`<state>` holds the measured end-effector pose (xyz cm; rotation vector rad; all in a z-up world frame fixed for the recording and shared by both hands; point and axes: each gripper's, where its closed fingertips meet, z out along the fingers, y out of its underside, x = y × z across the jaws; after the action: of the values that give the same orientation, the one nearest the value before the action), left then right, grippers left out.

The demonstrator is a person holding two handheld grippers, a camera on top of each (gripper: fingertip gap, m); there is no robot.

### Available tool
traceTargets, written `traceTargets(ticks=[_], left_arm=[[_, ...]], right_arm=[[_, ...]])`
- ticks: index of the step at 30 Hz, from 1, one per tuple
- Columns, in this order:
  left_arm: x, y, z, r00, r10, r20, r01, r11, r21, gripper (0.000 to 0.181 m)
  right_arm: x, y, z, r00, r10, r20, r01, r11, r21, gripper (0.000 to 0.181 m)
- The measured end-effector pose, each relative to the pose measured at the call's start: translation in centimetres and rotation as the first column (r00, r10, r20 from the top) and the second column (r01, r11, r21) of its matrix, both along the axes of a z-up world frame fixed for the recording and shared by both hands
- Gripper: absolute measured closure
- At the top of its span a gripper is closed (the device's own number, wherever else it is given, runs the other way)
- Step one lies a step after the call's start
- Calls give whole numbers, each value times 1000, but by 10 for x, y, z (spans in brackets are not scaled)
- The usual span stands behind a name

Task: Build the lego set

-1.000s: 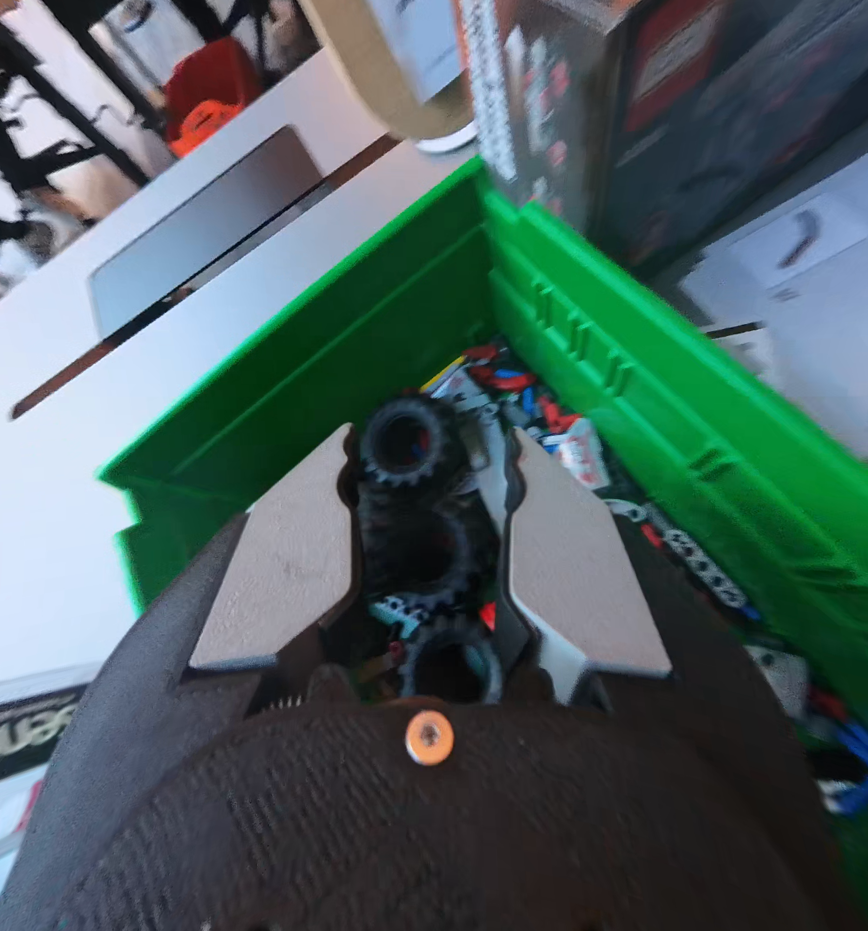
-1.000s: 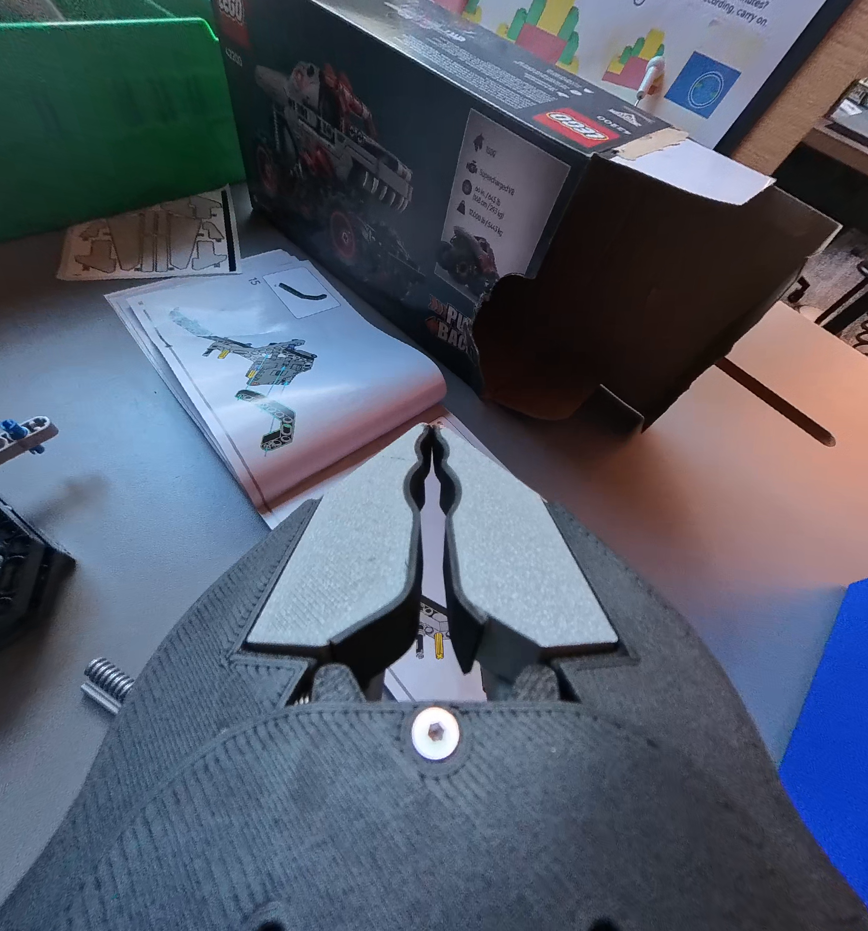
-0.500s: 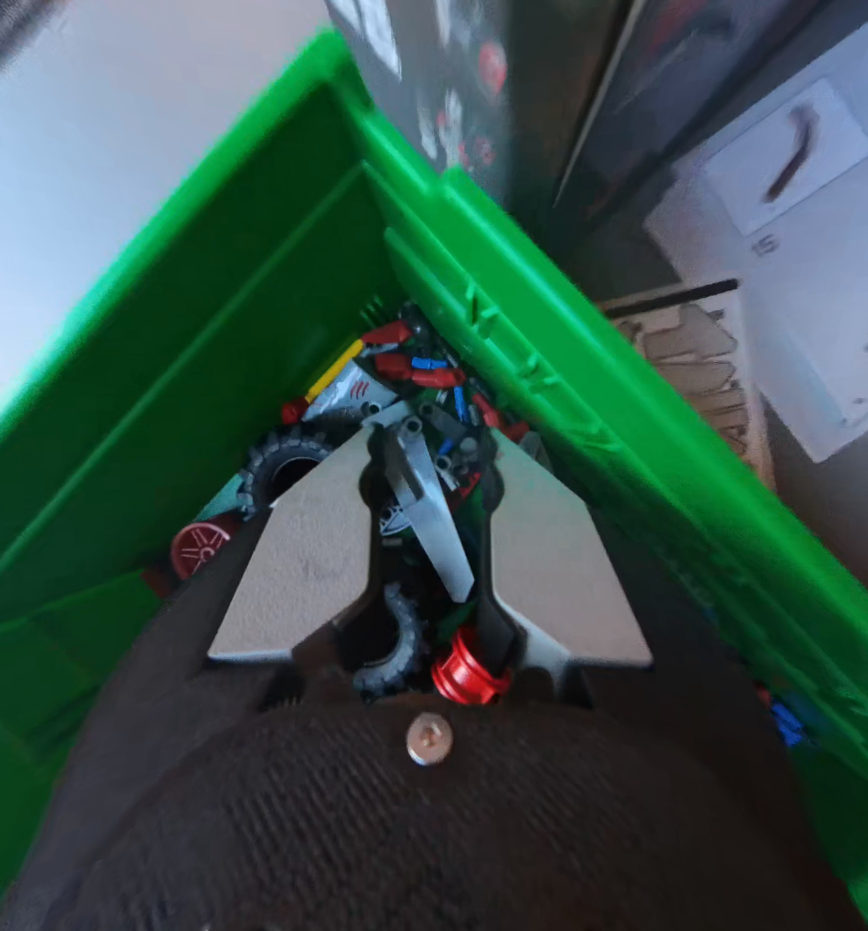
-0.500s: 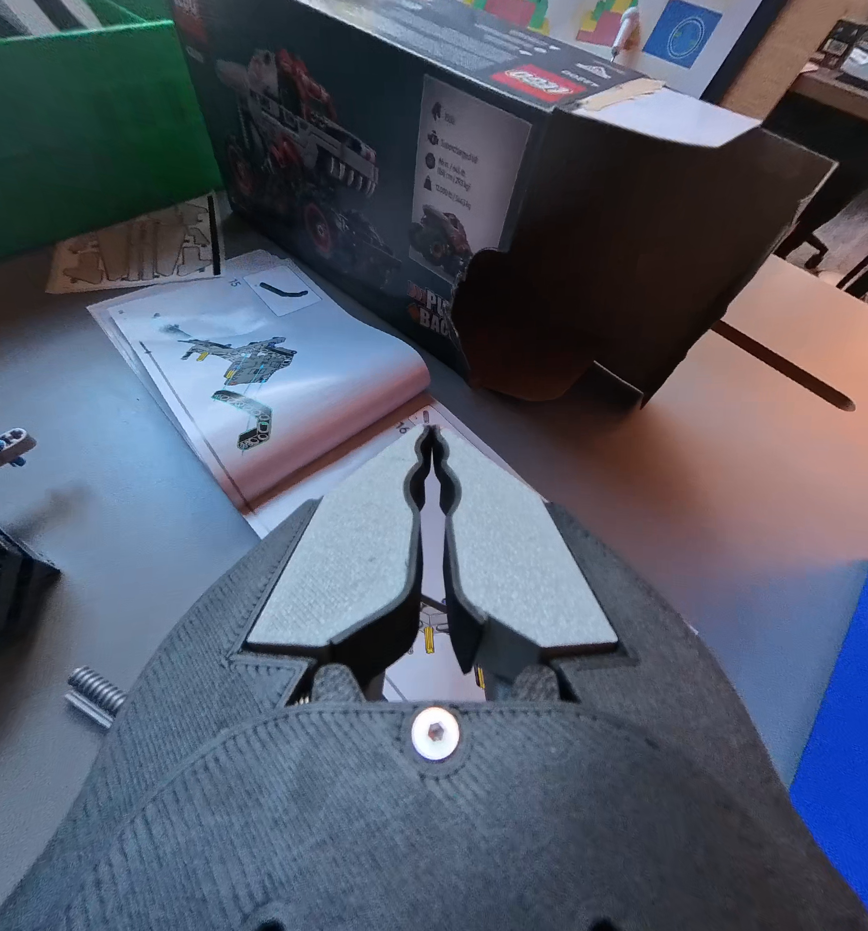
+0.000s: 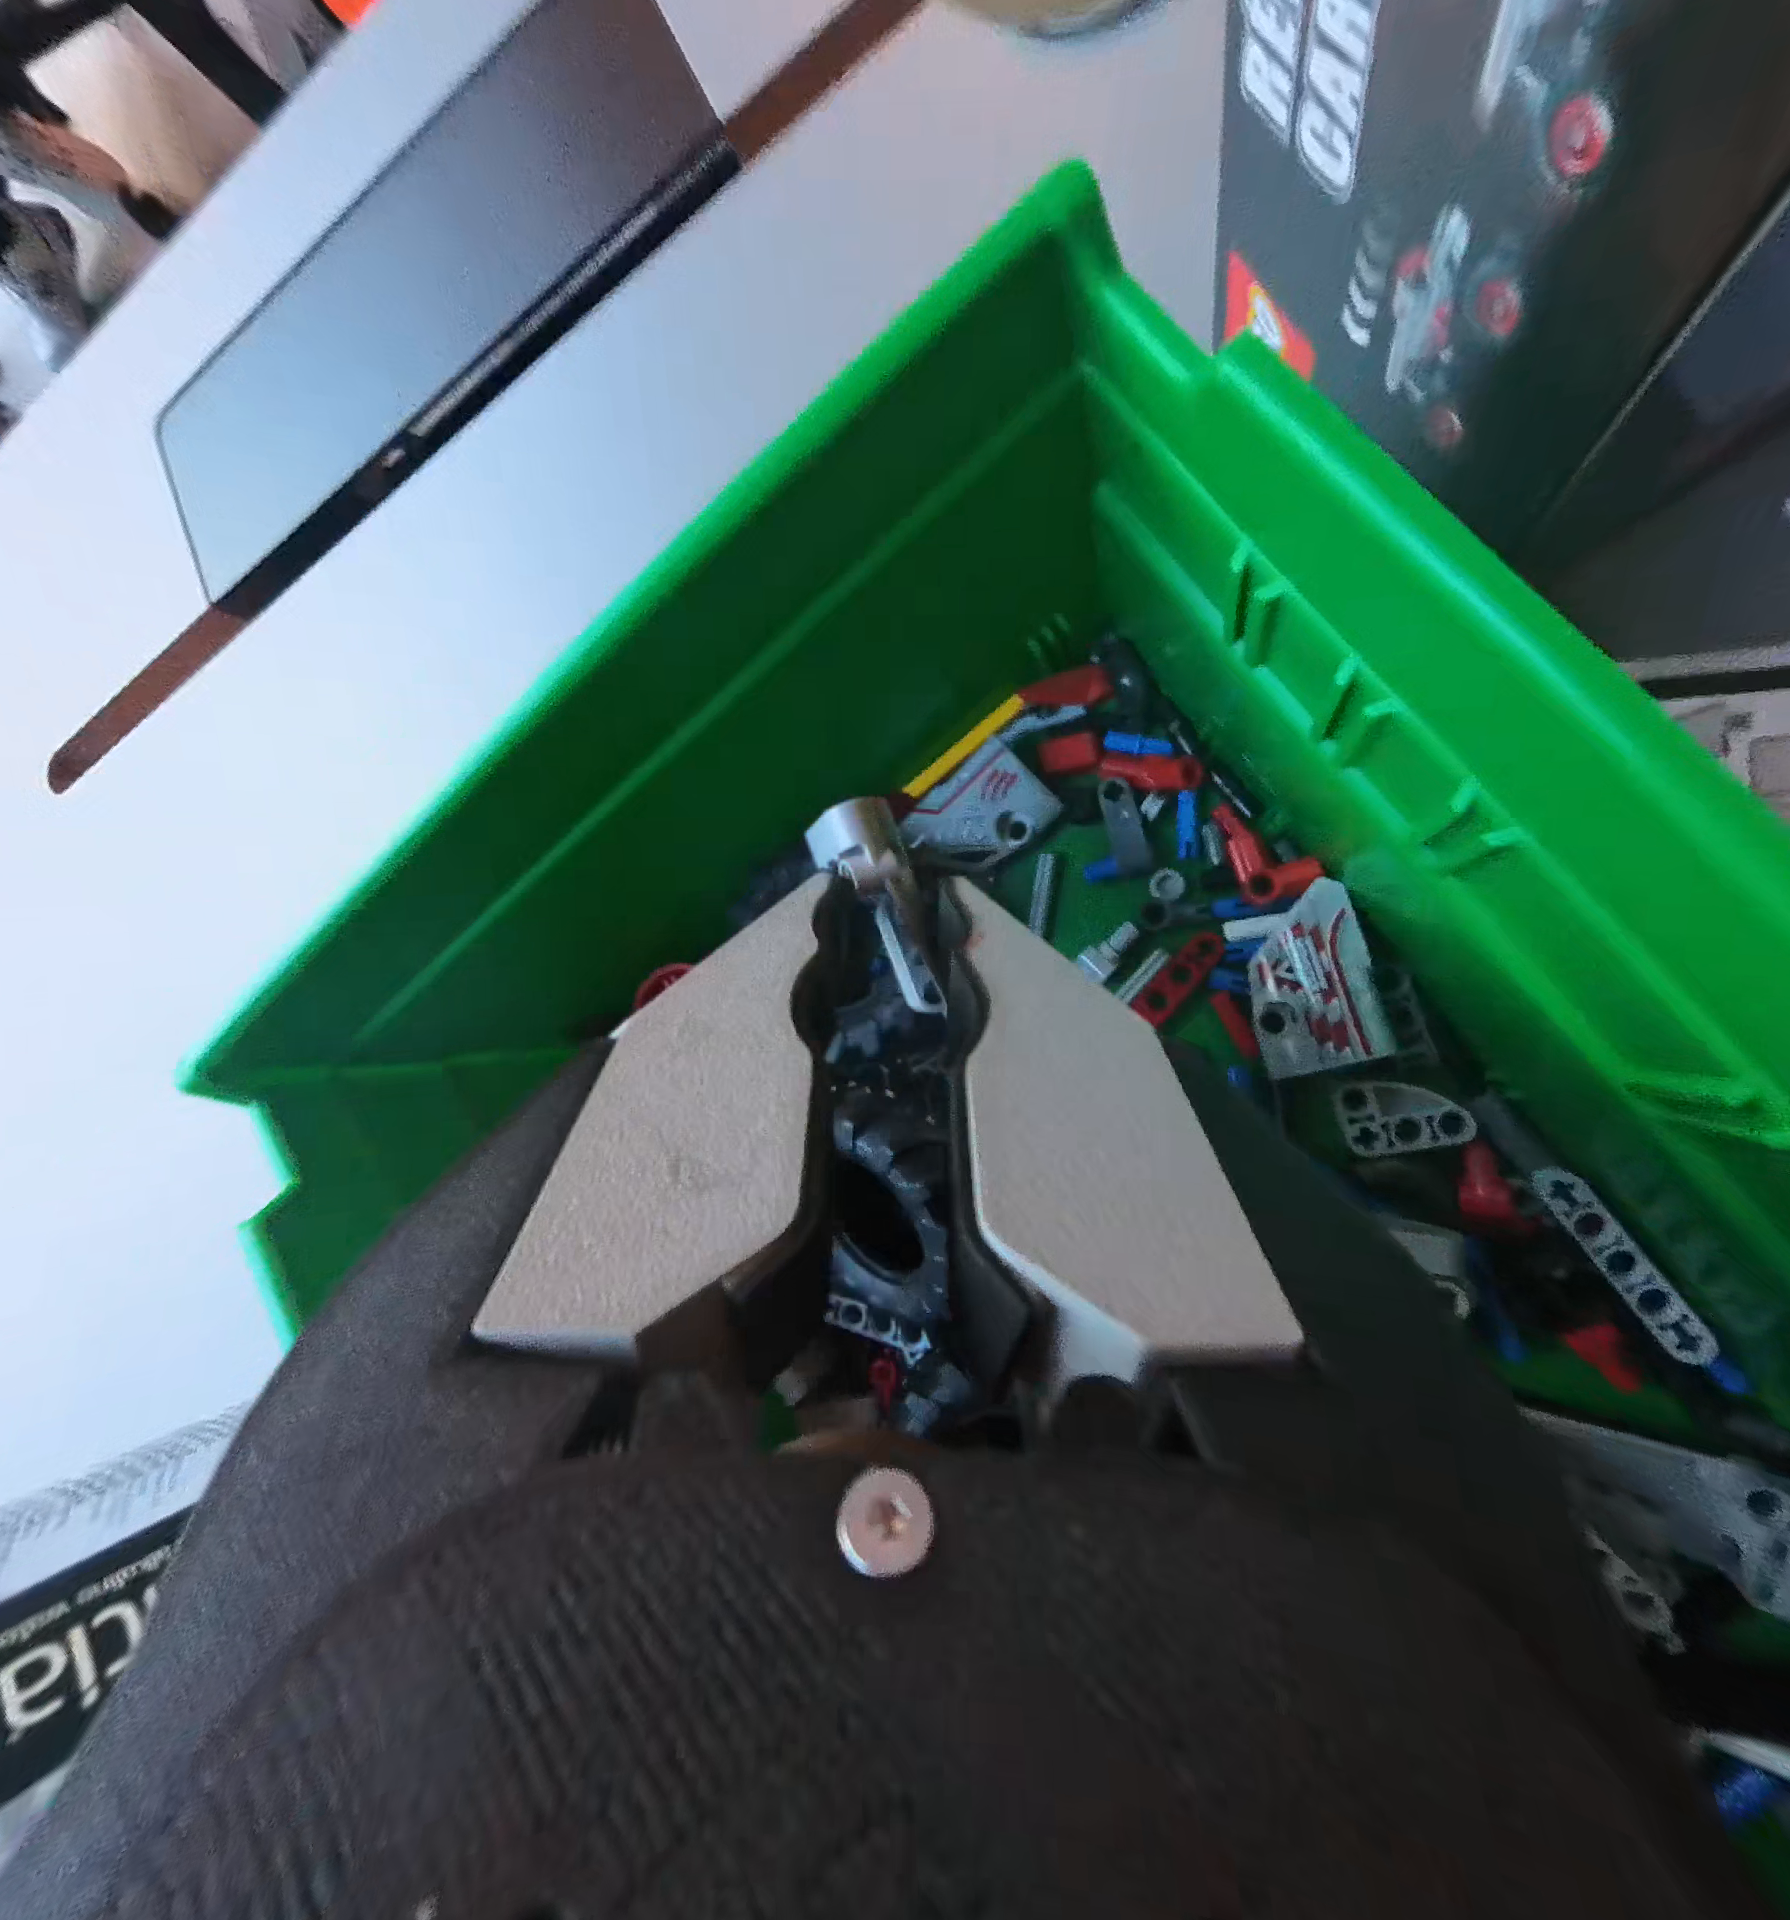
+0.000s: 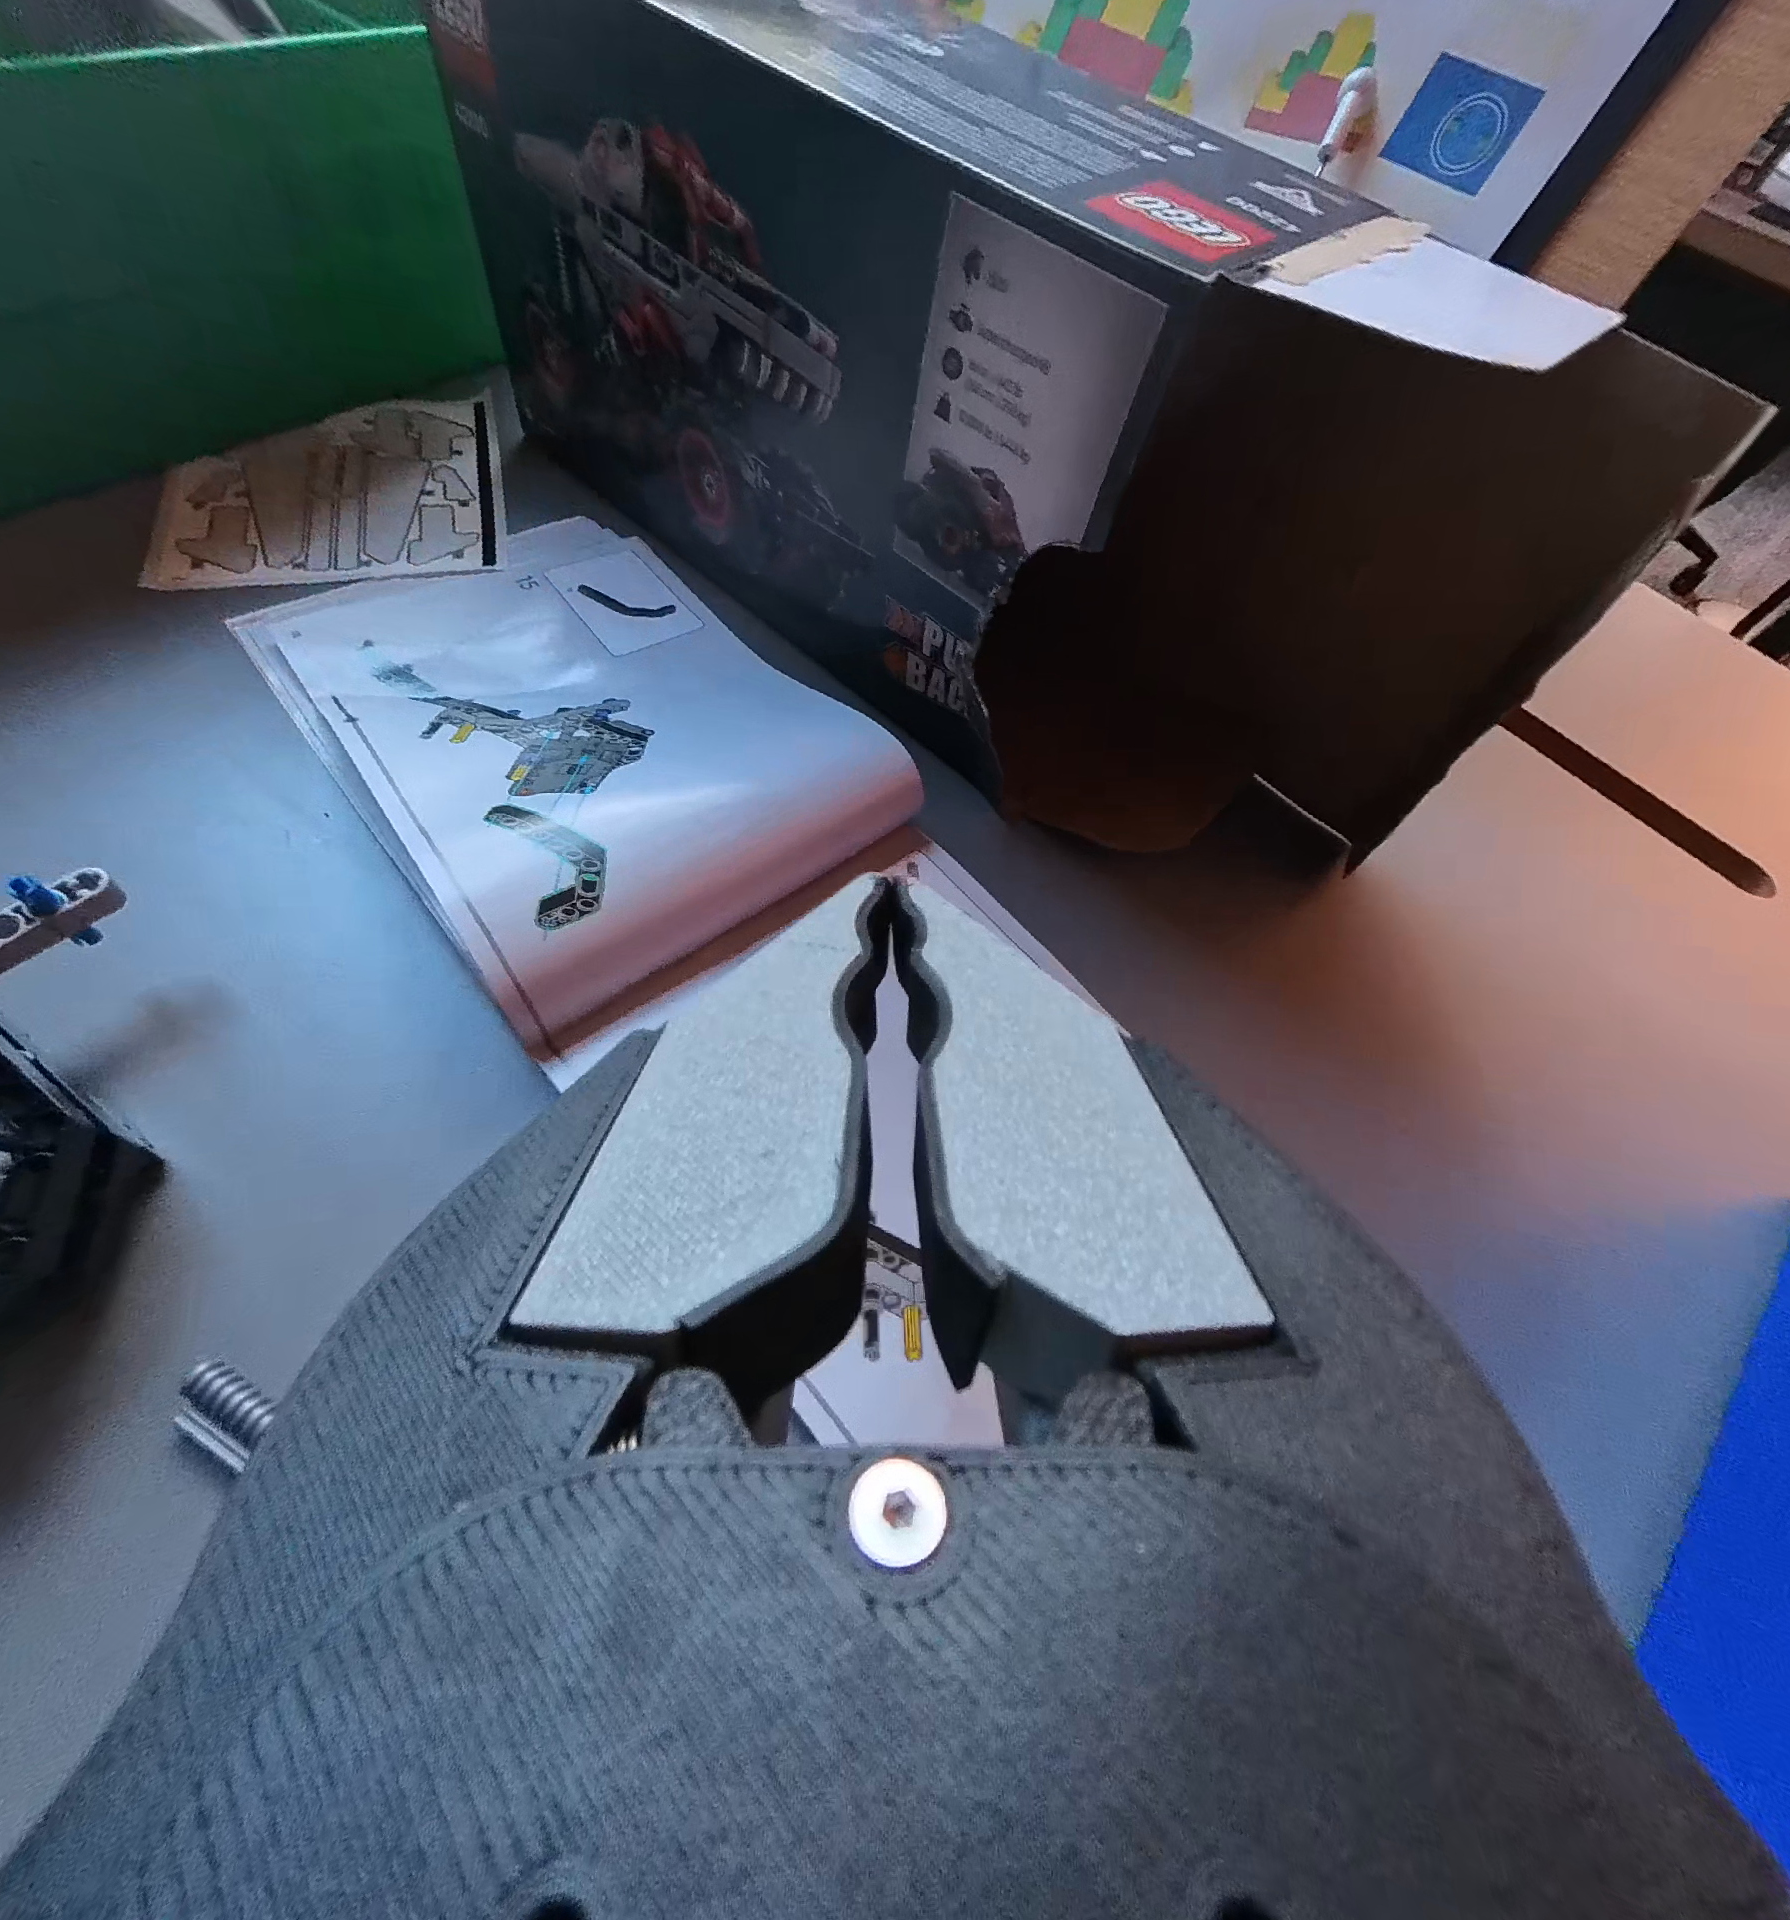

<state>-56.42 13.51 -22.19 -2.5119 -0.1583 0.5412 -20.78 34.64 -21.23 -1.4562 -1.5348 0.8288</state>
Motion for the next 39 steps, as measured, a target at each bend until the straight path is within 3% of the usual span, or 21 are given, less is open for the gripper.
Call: traceTargets(ticks=[10, 17, 22, 26, 28, 31, 35, 36, 39], left_arm=[[-17, -12, 1, 995, 48, -83, -50, 999, -16, 162], [-34, -32, -11, 978, 97, -182, -124, 982, -141, 160], [-31, -27, -10, 984, 89, -156, -107, 988, -111, 162], [-46, -34, 1, 956, 126, -267, -160, 981, -108, 161], [-37, -28, -2, 974, 87, -209, -108, 990, -90, 150], [-6, -9, -9, 1000, -19, -17, 18, 1000, -17, 137], [-2, -12, -32, 999, -18, 51, 23, 996, -91, 127], [-3, -16, -43, 997, -11, 71, 21, 990, -138, 129], [-12, -18, -41, 1000, -5, 0, 5, 987, -162, 160]], right_arm=[[-3, -1, -10, 999, 4, 38, -4, 1000, 2, 181], [-3, -5, -6, 999, 14, 32, -14, 1000, 14, 181], [-4, -13, -2, 999, 36, 22, -37, 999, 32, 181], [-5, -17, -1, 999, 49, 22, -50, 998, 38, 181], [-5, -18, -1, 998, 51, 23, -52, 998, 38, 181], [-5, -18, 0, 999, 50, 20, -51, 998, 39, 181], [-5, -18, 1, 999, 52, 15, -52, 998, 40, 181], [-5, -19, 1, 998, 53, 16, -53, 998, 41, 181], [-6, -20, 2, 998, 57, 15, -57, 997, 42, 181]])
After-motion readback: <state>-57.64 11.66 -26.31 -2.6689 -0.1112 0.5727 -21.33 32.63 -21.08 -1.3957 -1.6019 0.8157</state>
